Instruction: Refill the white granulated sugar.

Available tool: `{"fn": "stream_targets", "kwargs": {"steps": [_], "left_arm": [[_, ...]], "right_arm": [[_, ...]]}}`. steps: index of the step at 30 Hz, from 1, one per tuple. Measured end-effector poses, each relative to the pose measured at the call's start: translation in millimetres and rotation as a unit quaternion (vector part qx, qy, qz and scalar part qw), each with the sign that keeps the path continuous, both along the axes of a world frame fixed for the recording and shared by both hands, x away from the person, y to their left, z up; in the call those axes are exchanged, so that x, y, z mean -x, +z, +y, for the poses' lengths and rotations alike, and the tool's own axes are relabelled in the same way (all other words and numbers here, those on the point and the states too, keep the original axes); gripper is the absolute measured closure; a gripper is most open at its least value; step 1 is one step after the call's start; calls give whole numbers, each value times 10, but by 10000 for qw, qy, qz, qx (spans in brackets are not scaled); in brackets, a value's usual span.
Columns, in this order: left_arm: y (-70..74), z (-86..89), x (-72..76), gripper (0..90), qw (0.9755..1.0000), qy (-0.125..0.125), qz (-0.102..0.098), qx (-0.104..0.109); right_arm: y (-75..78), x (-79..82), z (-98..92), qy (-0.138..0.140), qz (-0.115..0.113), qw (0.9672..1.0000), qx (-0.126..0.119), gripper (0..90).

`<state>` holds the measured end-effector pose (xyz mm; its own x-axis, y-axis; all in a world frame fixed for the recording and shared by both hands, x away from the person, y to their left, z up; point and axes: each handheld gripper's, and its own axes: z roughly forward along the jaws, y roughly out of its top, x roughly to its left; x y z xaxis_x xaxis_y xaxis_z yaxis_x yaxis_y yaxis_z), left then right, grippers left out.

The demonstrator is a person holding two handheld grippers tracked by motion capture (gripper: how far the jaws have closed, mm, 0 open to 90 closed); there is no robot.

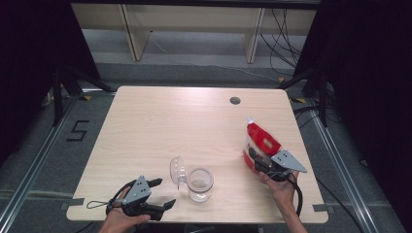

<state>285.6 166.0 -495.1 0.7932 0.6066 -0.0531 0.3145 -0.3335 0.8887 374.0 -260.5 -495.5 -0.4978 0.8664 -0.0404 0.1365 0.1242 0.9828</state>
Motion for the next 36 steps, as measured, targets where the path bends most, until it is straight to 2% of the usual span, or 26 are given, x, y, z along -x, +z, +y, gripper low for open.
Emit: {"fn": "stream_targets", "kwargs": {"steps": [1, 3, 4, 5, 6, 7, 9, 10, 12, 13, 14, 15, 19, 21, 22, 23, 24, 26, 27, 30, 31, 33, 35, 36], "left_arm": [[4, 8, -1, 170, 10000, -37, 23, -71], [2, 1, -1, 170, 10000, -29, -8, -43], [3, -7, 3, 170, 10000, -8, 26, 41], [12, 6, -1, 170, 10000, -11, 9, -33], [8, 0, -4, 170, 10000, -3, 7, 23], [11, 17, -19, 170, 9999, -63, -61, -70], [10, 17, -19, 170, 9999, -61, -60, -73], [9, 18, -20, 170, 9999, -67, -65, -84], [8, 16, -22, 170, 9999, -78, -71, -94], [9, 16, -22, 169, 9999, -79, -72, -98], [9, 16, -23, 170, 9999, -72, -68, -92], [9, 19, -25, 170, 9999, -63, -77, -102], [9, 18, -26, 169, 9999, -63, -80, -74], [11, 19, -26, 169, 9999, -68, -79, -69], [12, 20, -26, 169, 9999, -70, -81, -73], [6, 12, -13, 169, 10000, 13, 9, -7], [7, 16, -14, 169, 10000, 10, 3, -13], [13, 26, -16, 169, 10000, 10, 32, -39], [21, 36, -31, 169, 9999, -61, -102, -57], [27, 41, -29, 169, 9999, -46, -103, -61], [27, 42, -30, 169, 9999, -44, -106, -66], [24, 32, -25, 169, 10000, -27, -88, -5], [29, 38, -25, 169, 9999, -45, -101, -44], [29, 38, -25, 169, 9999, -47, -104, -46]], "right_arm": [[6, -22, -15, 100, -142, 9998, 73, 488], [20, -12, -18, 29, -143, 9997, 174, 490], [22, -7, -10, 76, -131, 9998, 128, 491], [35, 11, -15, 62, -128, 9997, 222, 493], [35, 11, -15, 62, -128, 9997, 222, 493], [45, 18, -28, 56, -159, 9994, 297, 494], [48, 29, -27, 38, -133, 9995, 286, 495], [58, 30, -38, 95, -162, 9991, 369, 496], [77, 51, -29, 80, -192, 9990, 386, 498], [93, 62, -40, 119, -217, 9984, 502, 499], [104, 72, -38, 130, -300, 9981, 519, 500], [105, 94, -24, 142, -239, 9986, 445, 501], [122, 120, -5, 302, -285, 9970, 650, 505], [133, 144, 21, 318, -232, 9969, 677, 505], [145, 146, 26, 313, -321, 9964, 722, 506], [169, 178, 46, 325, -274, 9965, 717, 506], [169, 178, 46, 325, -274, 9965, 717, 506], [198, 210, 67, 381, -365, 9957, 764, 507], [243, 255, 78, 434, -428, 9942, 890, 507], [270, 295, 102, 492, -476, 9940, 858, 508], [303, 349, 119, 536, -561, 9926, 938, 508], [321, 370, 124, 581, -592, 9916, 997, 509], [358, 446, 158, 655, -667, 9895, 1105, 509], [358, 446, 158, 655, -667, 9895, 1105, 509]]}}
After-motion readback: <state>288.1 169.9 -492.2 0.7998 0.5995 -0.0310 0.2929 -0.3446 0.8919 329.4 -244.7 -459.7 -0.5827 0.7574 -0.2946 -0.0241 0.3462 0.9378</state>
